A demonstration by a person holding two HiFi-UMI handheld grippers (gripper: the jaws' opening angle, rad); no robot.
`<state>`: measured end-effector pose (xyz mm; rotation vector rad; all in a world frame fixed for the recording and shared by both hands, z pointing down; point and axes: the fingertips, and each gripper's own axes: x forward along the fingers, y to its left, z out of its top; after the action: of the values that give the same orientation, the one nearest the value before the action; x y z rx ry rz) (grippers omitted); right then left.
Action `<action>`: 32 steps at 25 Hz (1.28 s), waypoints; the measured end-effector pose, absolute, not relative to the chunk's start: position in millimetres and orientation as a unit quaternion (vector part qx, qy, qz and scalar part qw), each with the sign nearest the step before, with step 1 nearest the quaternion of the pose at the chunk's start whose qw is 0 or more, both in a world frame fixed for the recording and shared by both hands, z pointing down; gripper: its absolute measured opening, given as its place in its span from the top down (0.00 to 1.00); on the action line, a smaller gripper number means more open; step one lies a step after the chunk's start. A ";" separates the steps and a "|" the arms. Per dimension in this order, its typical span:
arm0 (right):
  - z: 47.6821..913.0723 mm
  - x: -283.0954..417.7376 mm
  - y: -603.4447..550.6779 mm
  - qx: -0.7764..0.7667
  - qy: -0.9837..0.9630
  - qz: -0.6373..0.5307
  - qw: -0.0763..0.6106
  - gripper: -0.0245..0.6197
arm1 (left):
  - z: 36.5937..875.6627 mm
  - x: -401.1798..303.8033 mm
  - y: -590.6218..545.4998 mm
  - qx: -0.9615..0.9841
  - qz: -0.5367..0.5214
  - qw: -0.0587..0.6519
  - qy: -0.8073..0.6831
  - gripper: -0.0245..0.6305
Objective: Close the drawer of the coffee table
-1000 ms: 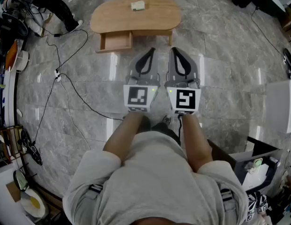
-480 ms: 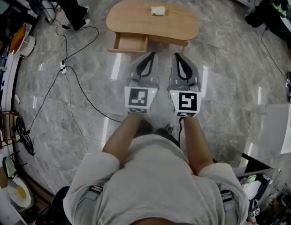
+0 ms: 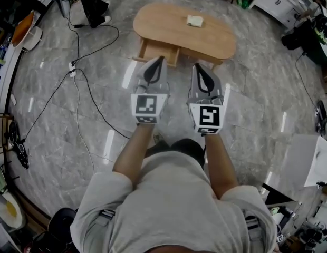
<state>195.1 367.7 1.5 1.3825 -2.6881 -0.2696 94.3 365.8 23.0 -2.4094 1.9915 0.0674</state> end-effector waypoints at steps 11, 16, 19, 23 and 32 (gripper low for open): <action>28.9 130.9 302.2 0.425 -0.900 -0.068 0.068 0.95 | 50.4 13.9 320.1 -0.740 0.013 -0.016 0.672 0.93; 33.9 106.5 244.6 0.412 -0.907 -0.062 0.059 0.95 | 61.4 -12.5 267.7 -0.736 -0.010 -0.019 0.677 0.93; 33.4 98.5 201.4 0.411 -0.908 -0.058 0.061 0.95 | 55.1 -24.8 228.5 -0.742 -0.020 -0.012 0.670 0.93; 53.4 101.1 147.2 0.422 -0.903 -0.037 0.069 0.95 | 67.0 -36.5 181.6 -0.752 -0.051 -0.019 0.657 0.93; 107.5 103.5 71.5 0.432 -0.897 0.011 0.098 0.95 | 135.1 -35.7 107.8 -0.784 -0.137 -0.056 0.603 0.93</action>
<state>103.5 71.5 107.5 1.2777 -2.6528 0.0322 -35.7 107.8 135.1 -2.5528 1.9658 -0.4464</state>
